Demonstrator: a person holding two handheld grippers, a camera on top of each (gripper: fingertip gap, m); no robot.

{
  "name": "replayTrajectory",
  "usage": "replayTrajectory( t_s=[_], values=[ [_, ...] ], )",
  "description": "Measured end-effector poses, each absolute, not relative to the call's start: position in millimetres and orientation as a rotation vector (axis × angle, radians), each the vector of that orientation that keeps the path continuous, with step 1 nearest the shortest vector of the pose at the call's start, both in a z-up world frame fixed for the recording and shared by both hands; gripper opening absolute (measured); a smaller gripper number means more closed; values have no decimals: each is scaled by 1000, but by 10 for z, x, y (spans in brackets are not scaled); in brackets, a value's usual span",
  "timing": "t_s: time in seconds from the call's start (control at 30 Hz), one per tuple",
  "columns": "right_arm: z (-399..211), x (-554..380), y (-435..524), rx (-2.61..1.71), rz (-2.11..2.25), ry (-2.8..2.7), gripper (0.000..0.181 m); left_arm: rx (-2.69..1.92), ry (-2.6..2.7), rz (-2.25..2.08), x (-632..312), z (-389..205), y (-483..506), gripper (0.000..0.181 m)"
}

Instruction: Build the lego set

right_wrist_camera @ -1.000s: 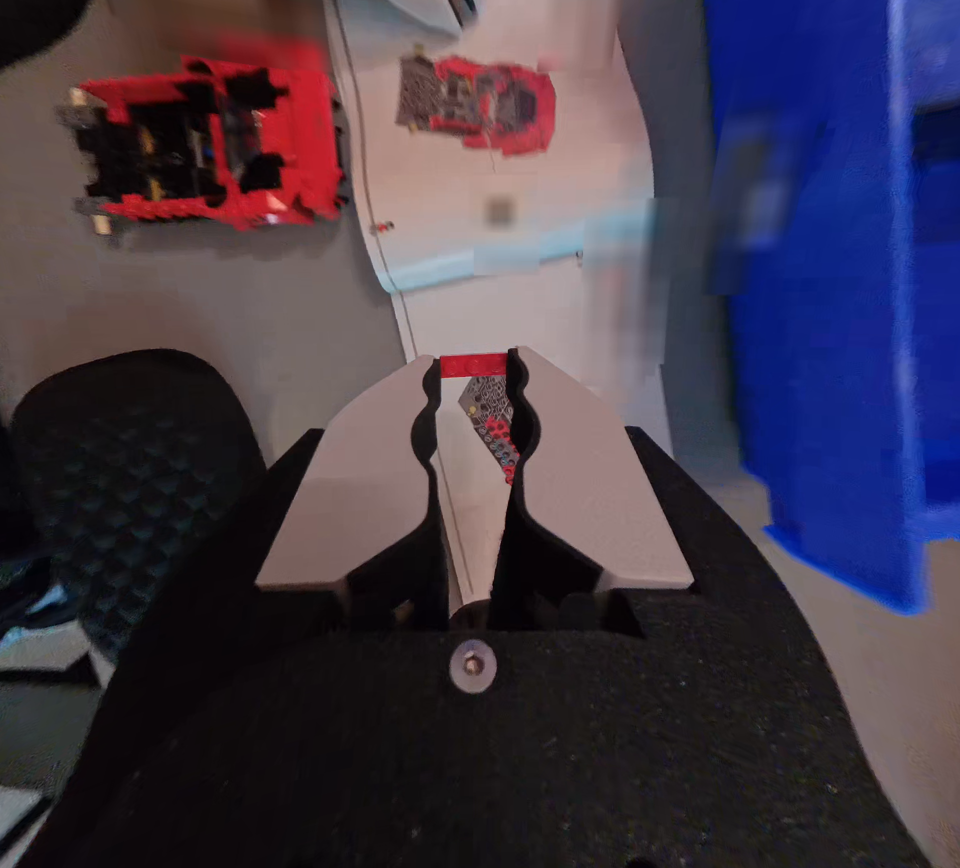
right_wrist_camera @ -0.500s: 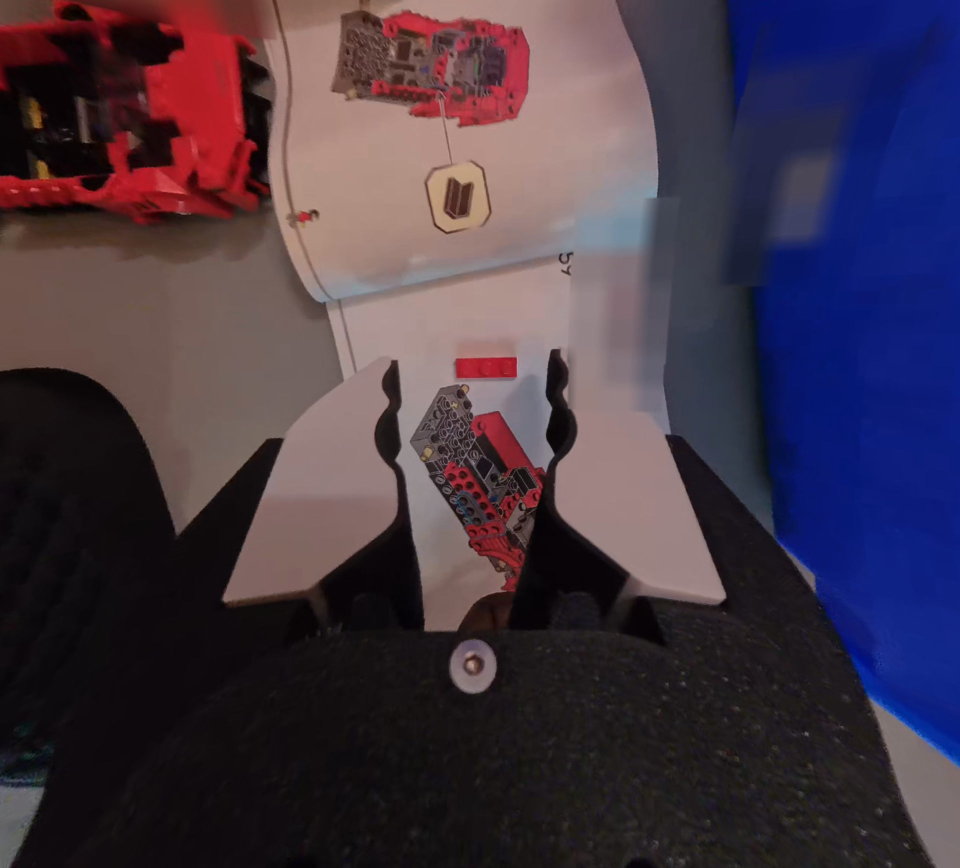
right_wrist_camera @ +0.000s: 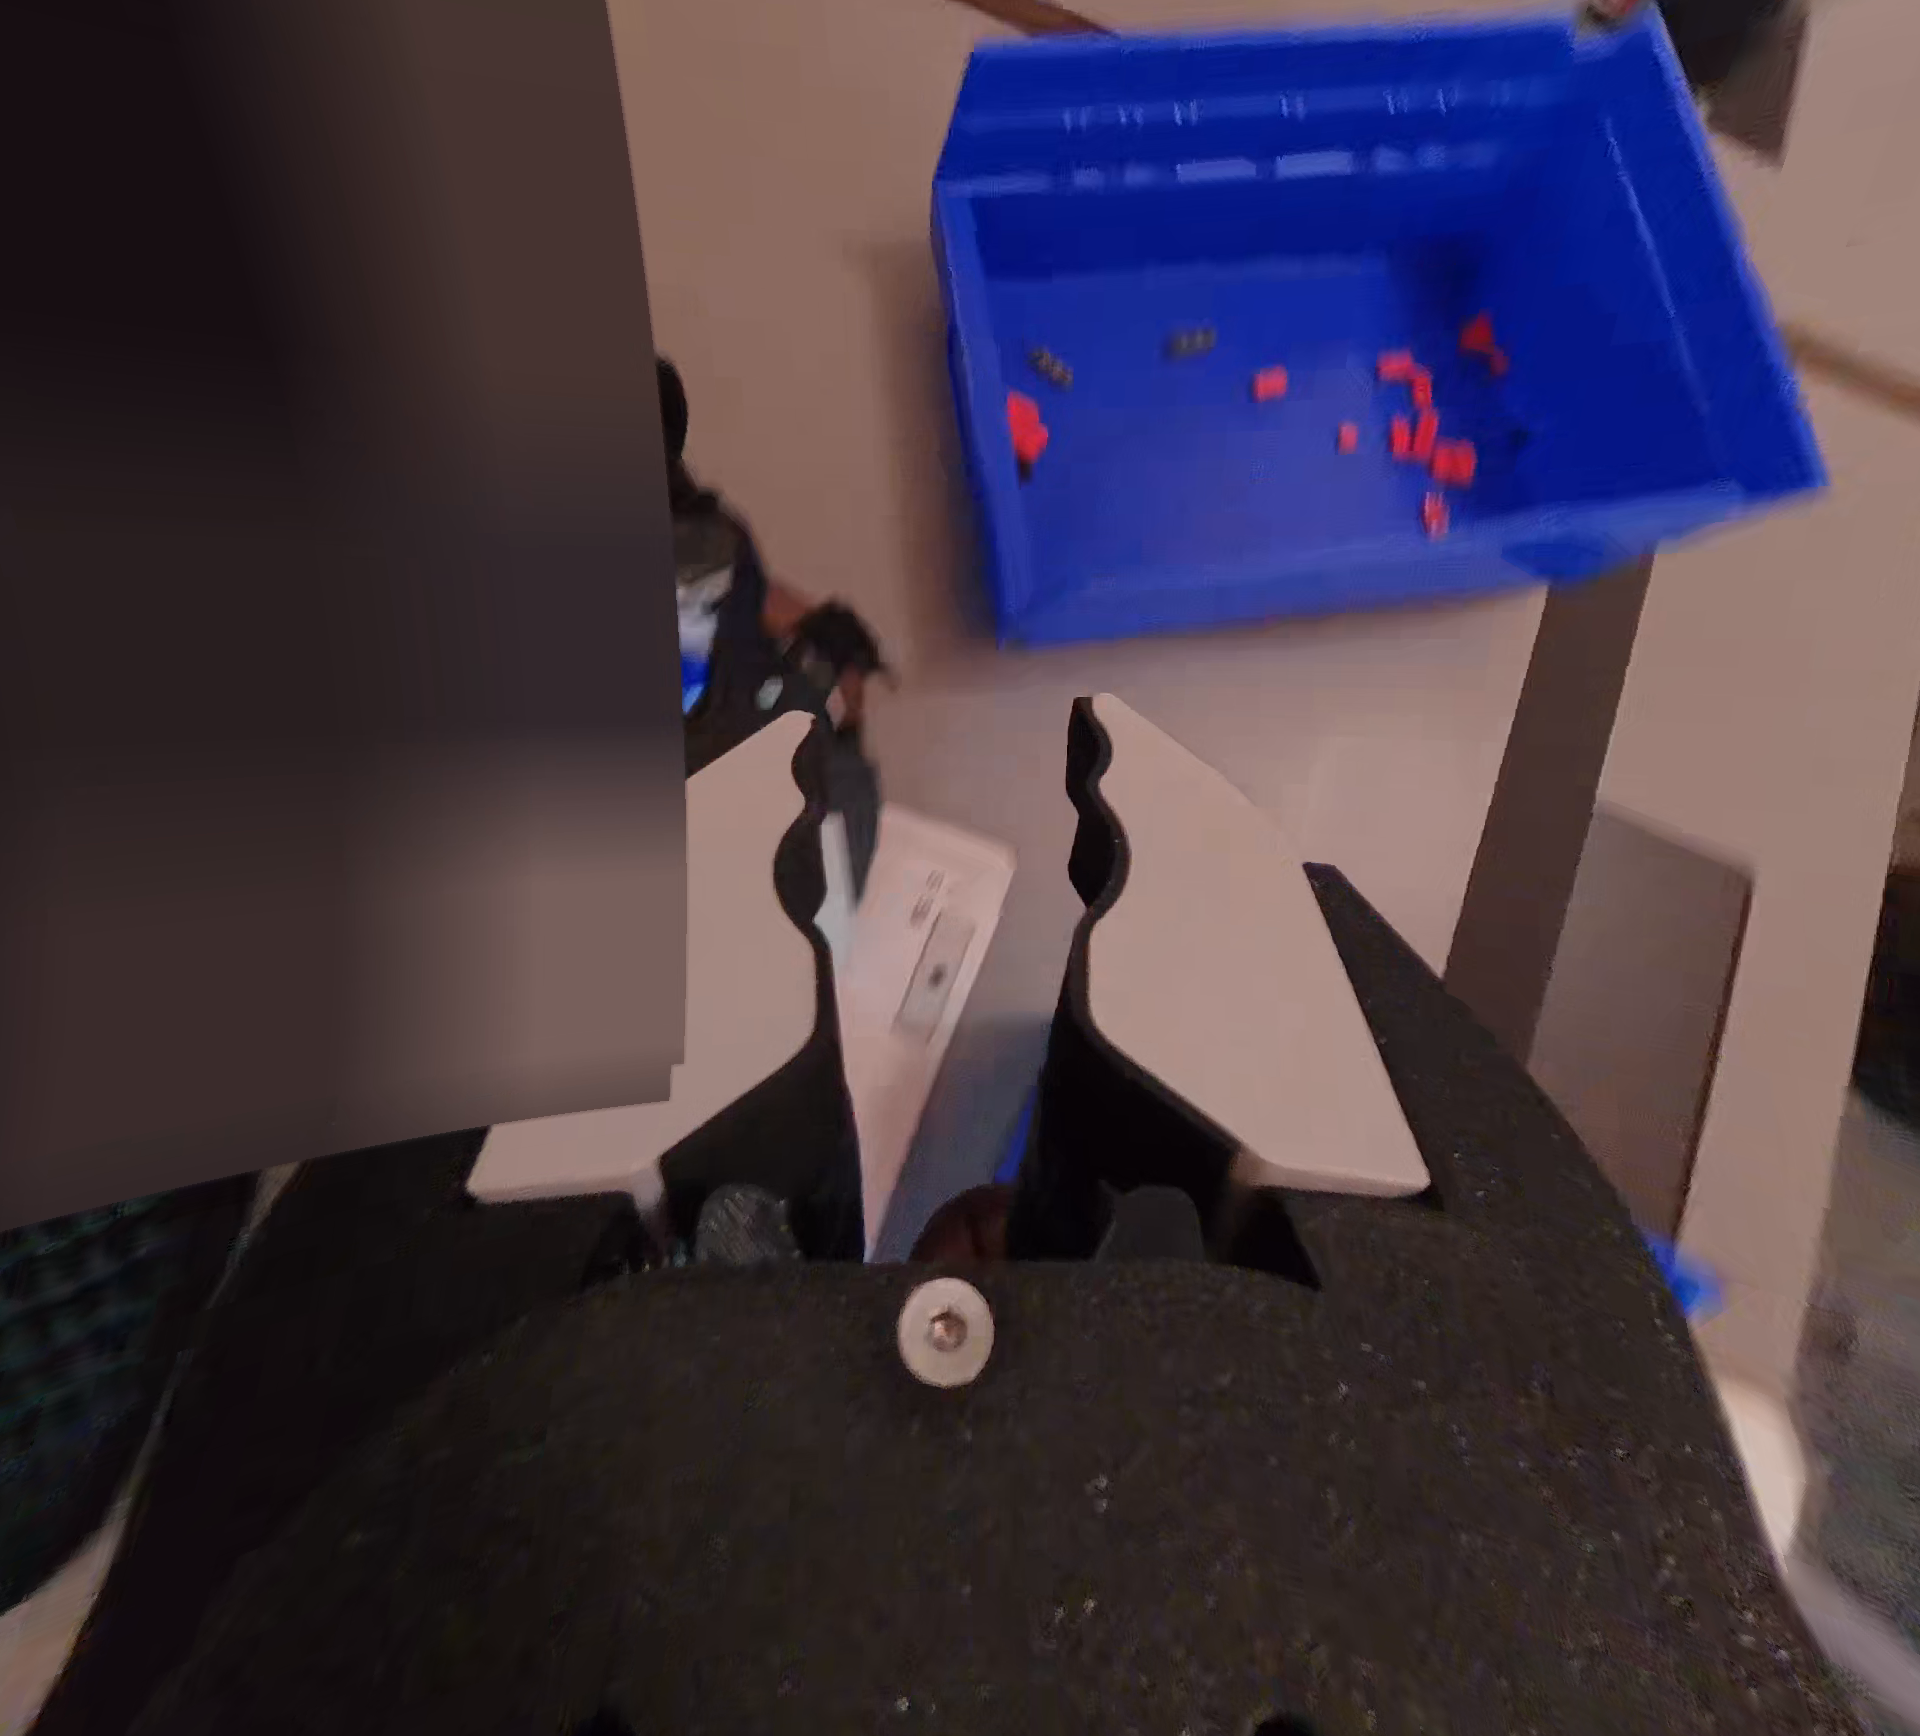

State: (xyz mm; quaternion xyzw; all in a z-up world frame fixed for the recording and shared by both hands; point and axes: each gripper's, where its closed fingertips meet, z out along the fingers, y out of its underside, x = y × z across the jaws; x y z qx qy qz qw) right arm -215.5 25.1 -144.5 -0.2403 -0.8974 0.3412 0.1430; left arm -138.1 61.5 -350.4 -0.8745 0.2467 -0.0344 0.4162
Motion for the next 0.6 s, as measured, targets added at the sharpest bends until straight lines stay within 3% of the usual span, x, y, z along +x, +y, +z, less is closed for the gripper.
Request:
replayTrajectory(
  t_s=[0.13, 0.37, 0.6],
  values=[
    [-1692, -3066, -449, -528, 994, -2754, 41, -2191, 626, -72, -1380, -3503, 614, 5],
    [-3001, -4345, -1003, -492, 556, -2960, 42, -2186, 631, -58, -1382, -3503, 613, 5],
    [-3396, -4620, -979, -523, 372, -3001, 40, -2188, 627, -62, -1384, -3502, 614, 6]
  ],
)
